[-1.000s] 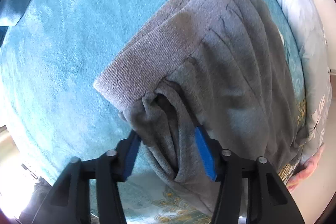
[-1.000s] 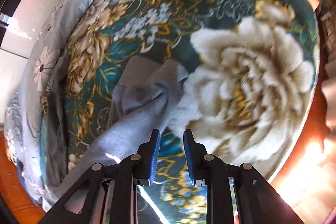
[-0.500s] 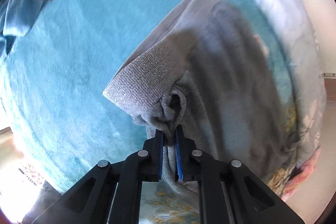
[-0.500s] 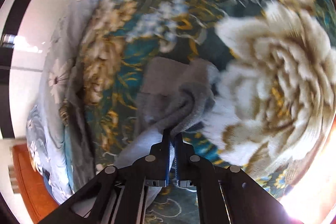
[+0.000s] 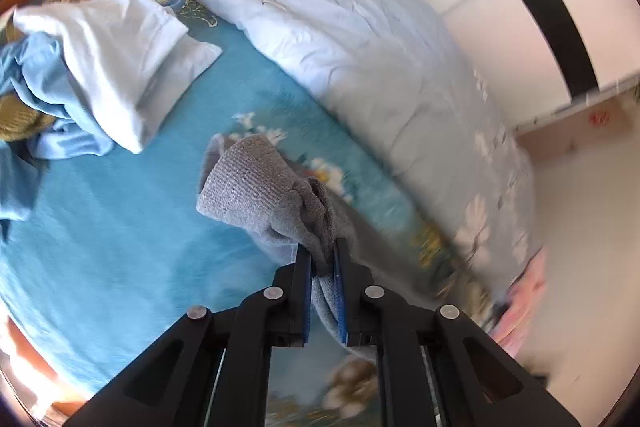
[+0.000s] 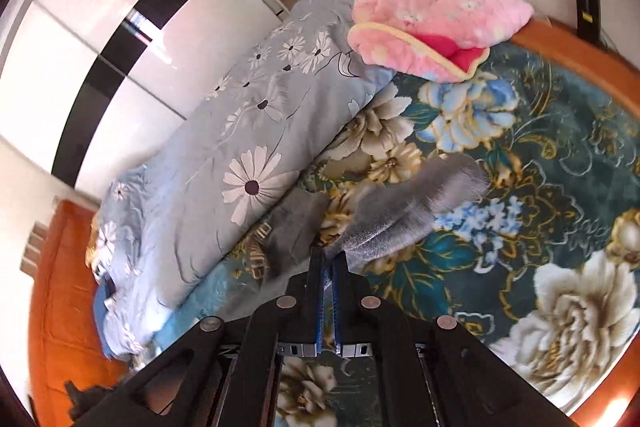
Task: Fold clothes
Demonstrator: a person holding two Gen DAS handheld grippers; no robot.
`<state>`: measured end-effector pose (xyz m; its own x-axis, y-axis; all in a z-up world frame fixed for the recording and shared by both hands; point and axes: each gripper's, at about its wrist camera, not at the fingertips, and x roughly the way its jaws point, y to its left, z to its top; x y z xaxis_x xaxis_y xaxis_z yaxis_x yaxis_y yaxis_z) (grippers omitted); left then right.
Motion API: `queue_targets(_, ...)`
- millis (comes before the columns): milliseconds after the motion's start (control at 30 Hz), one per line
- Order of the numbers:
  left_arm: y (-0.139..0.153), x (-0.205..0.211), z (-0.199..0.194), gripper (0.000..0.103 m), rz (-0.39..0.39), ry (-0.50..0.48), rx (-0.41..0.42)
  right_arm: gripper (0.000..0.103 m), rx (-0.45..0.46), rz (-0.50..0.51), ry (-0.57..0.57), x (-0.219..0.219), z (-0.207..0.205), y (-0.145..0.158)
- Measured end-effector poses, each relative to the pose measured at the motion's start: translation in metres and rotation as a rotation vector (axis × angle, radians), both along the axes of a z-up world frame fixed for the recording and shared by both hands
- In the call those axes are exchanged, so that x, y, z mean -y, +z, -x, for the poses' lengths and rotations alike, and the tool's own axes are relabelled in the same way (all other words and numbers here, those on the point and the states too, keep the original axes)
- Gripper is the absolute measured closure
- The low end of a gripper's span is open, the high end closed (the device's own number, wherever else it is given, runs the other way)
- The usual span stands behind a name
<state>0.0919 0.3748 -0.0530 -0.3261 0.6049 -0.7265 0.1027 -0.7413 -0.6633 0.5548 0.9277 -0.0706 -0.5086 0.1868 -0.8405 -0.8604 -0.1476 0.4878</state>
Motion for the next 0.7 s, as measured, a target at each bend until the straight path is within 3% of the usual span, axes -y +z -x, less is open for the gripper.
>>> queue_targets(67, -0.033, -0.006, -0.006, 0.092, 0.059, 0.0, 0.062, 0.099, 0.001, -0.009, 0.008, 0.003, 0.002, 0.002)
queue_targets(133, -0.077, -0.011, -0.024, 0.093, 0.084, 0.109, 0.194, 0.099, 0.003, -0.018, 0.016, 0.006, 0.003, 0.004)
queue_targets(233, -0.138, -0.015, -0.048, 0.093, 0.167, 0.135, 0.355, 0.099, 0.078, 0.108, -0.035, 0.021, -0.015, -0.058)
queue_targets(300, -0.16, -0.016, -0.061, 0.093, 0.197, 0.13, 0.407, 0.099, 0.109, 0.172, -0.073, 0.031, -0.031, -0.087)
queue_targets(400, -0.17, -0.014, -0.069, 0.092, 0.203, 0.134, 0.425, 0.099, 0.134, 0.203, -0.103, 0.045, -0.047, -0.104)
queue_targets(567, -0.166, -0.018, -0.061, 0.092, 0.227, 0.095, 0.4, 0.099, 0.169, 0.191, -0.093, 0.05, -0.055, -0.103)
queue_targets(700, -0.178, -0.019, -0.058, 0.092, 0.243, 0.099, 0.435, 0.099, 0.215, 0.187, -0.078, 0.051, -0.047, -0.107)
